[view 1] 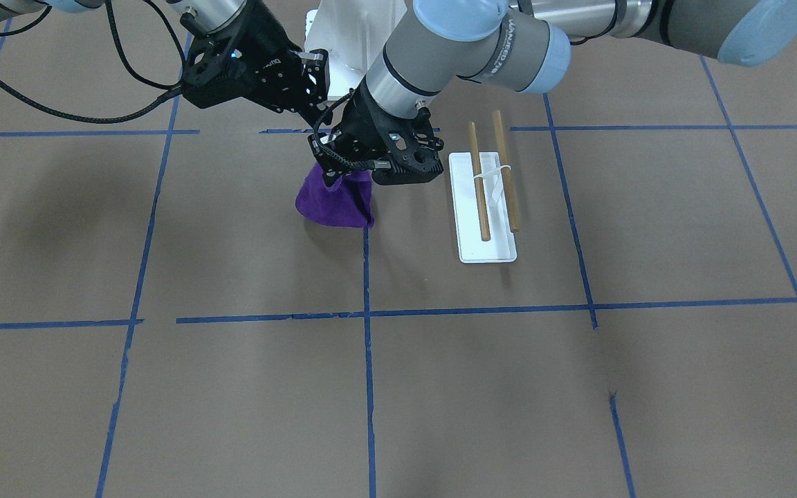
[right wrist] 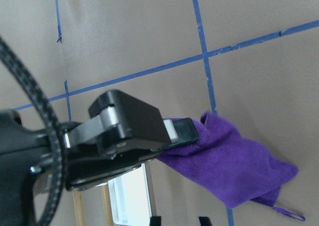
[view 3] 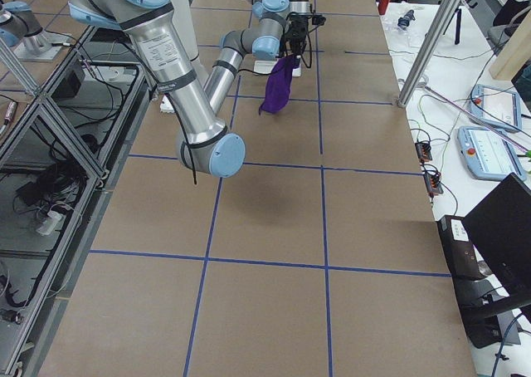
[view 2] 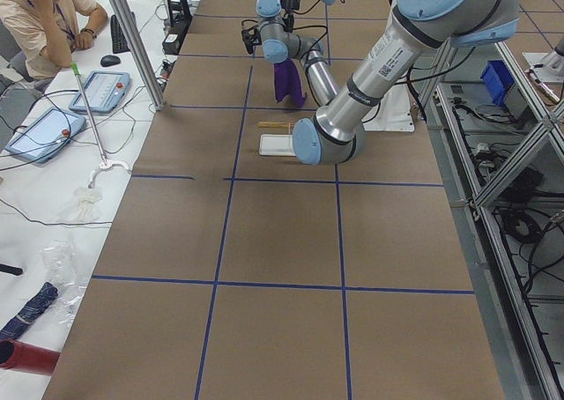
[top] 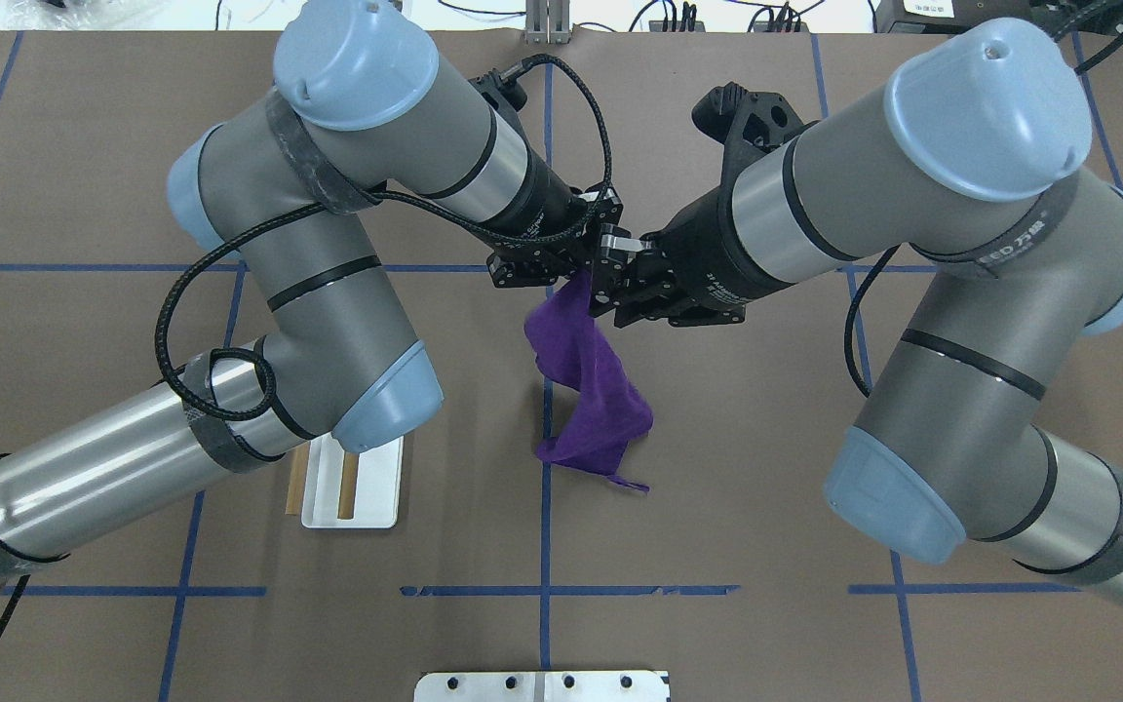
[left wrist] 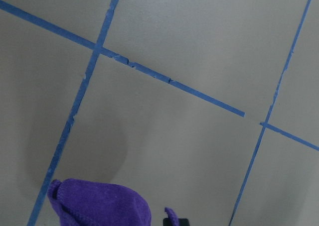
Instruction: Hang towel on rack
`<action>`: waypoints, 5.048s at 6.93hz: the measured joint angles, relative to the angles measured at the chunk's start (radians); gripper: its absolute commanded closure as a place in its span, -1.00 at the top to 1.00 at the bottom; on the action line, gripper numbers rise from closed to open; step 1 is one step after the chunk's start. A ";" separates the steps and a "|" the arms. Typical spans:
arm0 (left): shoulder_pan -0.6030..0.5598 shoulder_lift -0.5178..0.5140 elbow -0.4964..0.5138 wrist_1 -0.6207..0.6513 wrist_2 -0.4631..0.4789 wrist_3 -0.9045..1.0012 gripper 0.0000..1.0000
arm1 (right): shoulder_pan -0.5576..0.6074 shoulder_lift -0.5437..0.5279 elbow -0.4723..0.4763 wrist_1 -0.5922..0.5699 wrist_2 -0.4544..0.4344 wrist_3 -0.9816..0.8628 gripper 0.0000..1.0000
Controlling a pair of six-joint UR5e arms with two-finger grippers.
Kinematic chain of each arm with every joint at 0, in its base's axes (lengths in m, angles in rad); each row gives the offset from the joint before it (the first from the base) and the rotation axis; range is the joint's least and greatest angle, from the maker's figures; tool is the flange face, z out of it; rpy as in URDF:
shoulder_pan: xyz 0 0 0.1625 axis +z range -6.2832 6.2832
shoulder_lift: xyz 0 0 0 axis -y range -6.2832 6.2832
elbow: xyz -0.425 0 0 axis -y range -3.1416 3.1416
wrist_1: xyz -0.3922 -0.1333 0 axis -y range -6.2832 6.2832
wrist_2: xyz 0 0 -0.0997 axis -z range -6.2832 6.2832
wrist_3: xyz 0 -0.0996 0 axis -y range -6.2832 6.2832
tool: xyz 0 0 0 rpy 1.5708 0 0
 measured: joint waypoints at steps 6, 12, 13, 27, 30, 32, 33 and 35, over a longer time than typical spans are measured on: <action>-0.022 0.340 -0.368 -0.021 0.016 0.157 -1.00 | 0.104 -0.240 0.191 0.001 0.032 -0.008 1.00; -0.202 0.773 -0.327 -0.279 0.009 0.750 -1.00 | 0.186 -0.340 0.175 0.007 0.023 -0.104 1.00; -0.215 0.788 -0.288 -0.319 0.008 0.798 -1.00 | 0.196 -0.346 0.173 0.008 0.023 -0.117 1.00; -0.771 0.904 -0.132 0.001 -0.133 1.702 1.00 | 0.814 -0.589 -0.199 -0.274 0.242 -1.539 1.00; -0.822 0.931 -0.140 0.185 -0.213 1.779 1.00 | 0.860 -0.626 -0.203 -0.391 0.235 -1.718 1.00; -0.823 0.973 -0.152 0.187 -0.216 1.778 1.00 | 0.861 -0.634 -0.203 -0.396 0.232 -1.722 1.00; -0.824 0.981 -0.149 0.176 -0.217 1.779 1.00 | 0.861 -0.641 -0.205 -0.396 0.227 -1.723 1.00; -0.823 0.967 -0.134 0.150 -0.215 1.778 1.00 | 0.862 -0.662 -0.214 -0.390 0.220 -1.730 1.00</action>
